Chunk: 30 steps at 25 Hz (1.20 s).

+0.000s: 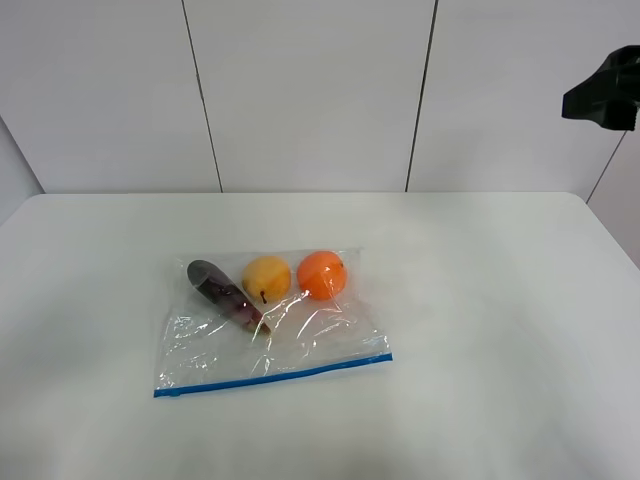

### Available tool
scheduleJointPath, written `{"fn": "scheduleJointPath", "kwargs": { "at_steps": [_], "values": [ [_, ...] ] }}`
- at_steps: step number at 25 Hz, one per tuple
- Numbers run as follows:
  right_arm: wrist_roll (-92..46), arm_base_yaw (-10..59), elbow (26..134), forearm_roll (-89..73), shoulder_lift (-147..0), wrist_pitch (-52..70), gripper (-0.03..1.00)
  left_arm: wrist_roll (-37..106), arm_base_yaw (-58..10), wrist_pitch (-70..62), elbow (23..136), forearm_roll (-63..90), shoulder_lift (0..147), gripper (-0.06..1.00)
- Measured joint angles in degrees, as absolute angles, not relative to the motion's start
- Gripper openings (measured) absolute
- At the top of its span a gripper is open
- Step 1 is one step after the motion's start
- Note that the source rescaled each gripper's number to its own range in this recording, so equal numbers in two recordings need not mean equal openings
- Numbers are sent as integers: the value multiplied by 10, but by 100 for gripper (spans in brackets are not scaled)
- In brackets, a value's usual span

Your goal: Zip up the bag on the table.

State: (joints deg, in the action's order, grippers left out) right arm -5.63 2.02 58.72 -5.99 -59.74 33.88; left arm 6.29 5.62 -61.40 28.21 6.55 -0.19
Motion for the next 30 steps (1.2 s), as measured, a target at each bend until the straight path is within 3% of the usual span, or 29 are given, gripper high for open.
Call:
{"fn": "scheduleJointPath", "kwargs": {
  "at_steps": [11,30],
  "values": [
    [-56,20,587,-39,-528,424,93,63,56,-614,282,65,-2,63],
    [-38,20,581,-36,-257,626,93,61,56,-614,282,65,-2,63]
  ]
}}
